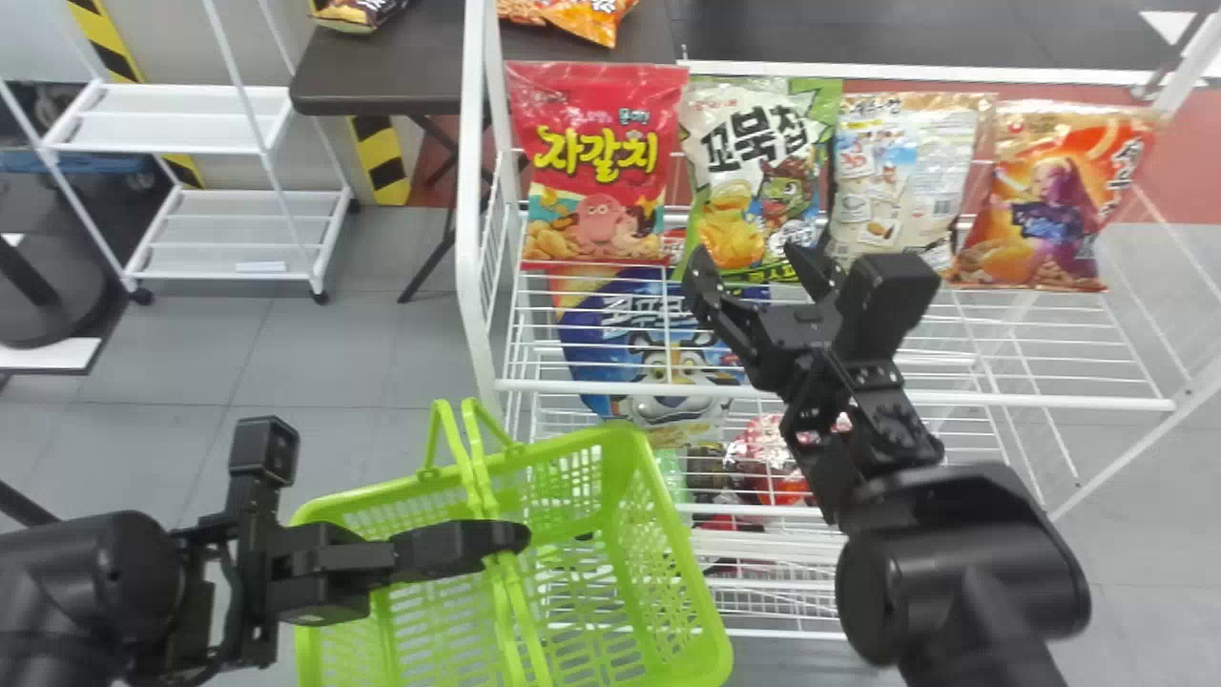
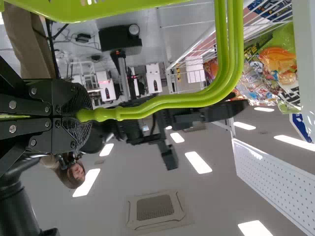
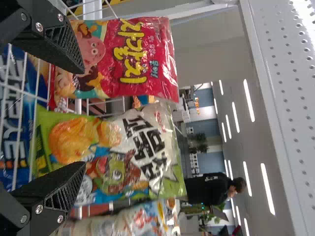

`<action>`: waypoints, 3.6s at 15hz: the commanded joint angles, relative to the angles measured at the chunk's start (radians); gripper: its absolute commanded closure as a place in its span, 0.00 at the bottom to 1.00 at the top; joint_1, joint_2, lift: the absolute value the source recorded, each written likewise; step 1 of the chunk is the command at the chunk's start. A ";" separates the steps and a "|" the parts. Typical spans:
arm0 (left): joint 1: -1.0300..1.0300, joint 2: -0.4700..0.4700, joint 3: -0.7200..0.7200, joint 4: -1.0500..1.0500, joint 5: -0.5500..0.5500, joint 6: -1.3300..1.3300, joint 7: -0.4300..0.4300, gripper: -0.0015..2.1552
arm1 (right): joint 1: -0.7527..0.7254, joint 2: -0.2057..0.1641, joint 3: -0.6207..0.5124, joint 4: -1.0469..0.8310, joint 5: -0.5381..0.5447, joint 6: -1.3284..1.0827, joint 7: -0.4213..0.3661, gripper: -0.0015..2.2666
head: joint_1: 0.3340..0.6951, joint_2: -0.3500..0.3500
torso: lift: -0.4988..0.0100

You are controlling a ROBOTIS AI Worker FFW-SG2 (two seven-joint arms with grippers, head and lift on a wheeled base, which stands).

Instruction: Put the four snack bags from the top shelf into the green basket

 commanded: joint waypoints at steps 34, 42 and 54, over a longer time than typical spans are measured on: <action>-0.043 0.001 -0.070 0.033 0.008 -0.042 -0.011 1.00 | -0.404 0.002 0.045 0.506 -0.118 -0.068 0.385 0.99 | 1.00 0.64 | 0.98; -0.074 0.007 -0.053 0.052 0.008 -0.042 -0.011 1.00 | -0.077 0.002 -0.124 -0.114 -0.110 0.322 0.362 0.99 | 1.00 0.62 | 0.98; -0.170 -0.008 -0.056 0.138 -0.026 -0.067 -0.011 1.00 | 0.325 0.002 -0.305 -0.747 -0.271 1.169 0.378 0.99 | 1.00 0.50 | 0.98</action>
